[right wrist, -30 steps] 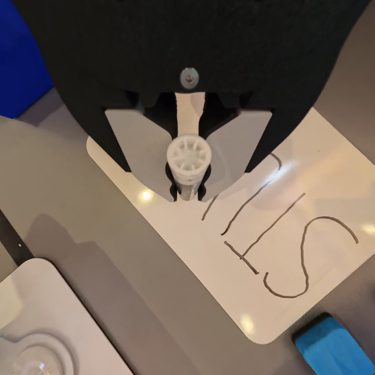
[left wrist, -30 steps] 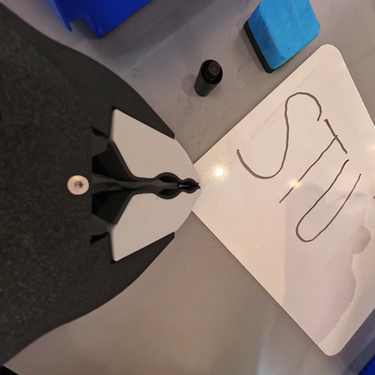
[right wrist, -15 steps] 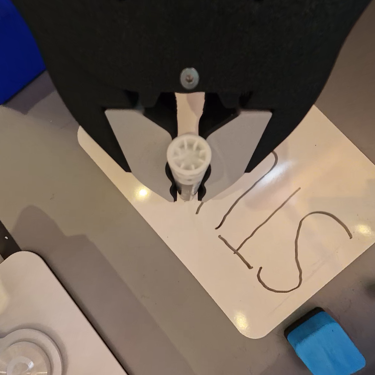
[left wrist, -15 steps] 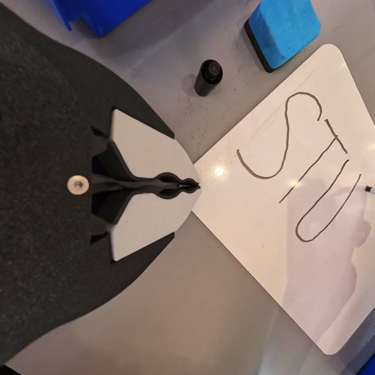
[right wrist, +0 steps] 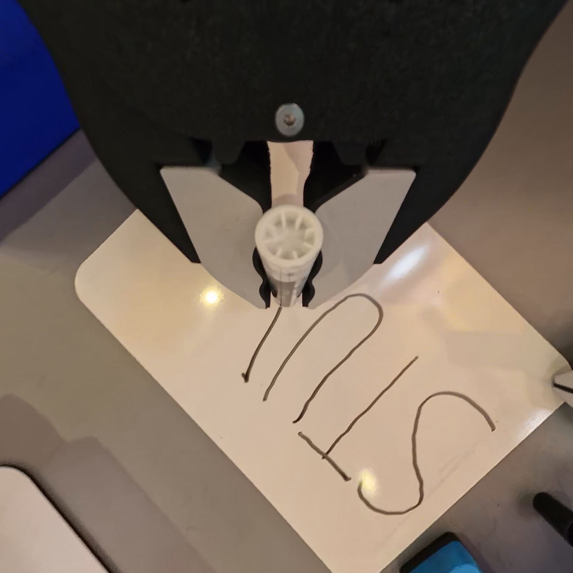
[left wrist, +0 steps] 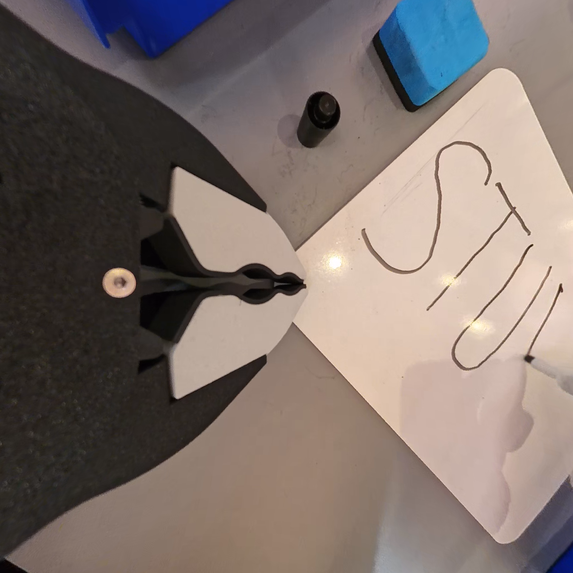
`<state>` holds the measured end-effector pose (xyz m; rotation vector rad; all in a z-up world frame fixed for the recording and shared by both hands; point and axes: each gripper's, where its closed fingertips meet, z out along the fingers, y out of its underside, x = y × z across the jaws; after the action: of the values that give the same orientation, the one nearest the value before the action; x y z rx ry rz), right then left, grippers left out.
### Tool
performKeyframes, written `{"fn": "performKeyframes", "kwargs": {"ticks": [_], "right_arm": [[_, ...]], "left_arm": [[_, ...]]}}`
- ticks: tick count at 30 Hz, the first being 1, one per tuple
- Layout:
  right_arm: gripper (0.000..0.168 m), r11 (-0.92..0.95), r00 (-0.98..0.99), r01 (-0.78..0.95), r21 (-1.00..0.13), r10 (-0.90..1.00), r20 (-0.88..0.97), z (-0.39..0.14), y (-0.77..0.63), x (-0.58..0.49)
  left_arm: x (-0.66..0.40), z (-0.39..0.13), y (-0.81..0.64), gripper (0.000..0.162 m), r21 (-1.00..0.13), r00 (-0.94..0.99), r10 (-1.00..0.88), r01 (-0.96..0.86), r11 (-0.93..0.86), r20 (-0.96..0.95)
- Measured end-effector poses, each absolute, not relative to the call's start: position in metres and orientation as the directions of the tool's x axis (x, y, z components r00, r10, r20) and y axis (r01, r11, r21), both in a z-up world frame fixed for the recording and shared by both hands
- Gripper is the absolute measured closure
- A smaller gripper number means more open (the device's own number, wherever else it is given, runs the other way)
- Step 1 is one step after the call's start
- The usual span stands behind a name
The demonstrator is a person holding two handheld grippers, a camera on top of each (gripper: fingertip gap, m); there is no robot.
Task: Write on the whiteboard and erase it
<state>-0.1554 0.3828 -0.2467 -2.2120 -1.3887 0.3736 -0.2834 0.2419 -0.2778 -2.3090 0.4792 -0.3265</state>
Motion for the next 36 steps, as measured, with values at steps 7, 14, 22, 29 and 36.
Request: {"fn": "performKeyframes", "kwargs": {"ticks": [7,14,22,29,36], "right_arm": [[0.148,-0.365,0.45,0.752,-0.549,0.893,0.023,-0.247,0.359,-0.139],[0.148,-0.368,0.453,0.749,-0.55,0.891,0.022,-0.247,0.344,-0.128],[0.148,-0.37,0.456,0.743,-0.558,0.89,0.017,-0.246,0.345,-0.129],[0.148,-0.375,0.464,0.74,-0.559,0.886,0.019,-0.246,0.358,-0.131],[0.149,-0.378,0.471,0.745,-0.549,0.882,0.031,-0.246,0.381,-0.134]], "left_arm": [[-0.283,-0.278,0.242,0.162,-0.717,0.898,-0.431,-0.243,-0.654,0.089],[-0.284,-0.278,0.242,0.162,-0.717,0.899,-0.43,-0.244,-0.653,0.086],[-0.283,-0.278,0.242,0.162,-0.717,0.899,-0.43,-0.243,-0.653,0.087],[-0.283,-0.278,0.242,0.162,-0.717,0.898,-0.43,-0.242,-0.654,0.09],[-0.283,-0.278,0.242,0.162,-0.717,0.898,-0.43,-0.242,-0.654,0.089]]}}
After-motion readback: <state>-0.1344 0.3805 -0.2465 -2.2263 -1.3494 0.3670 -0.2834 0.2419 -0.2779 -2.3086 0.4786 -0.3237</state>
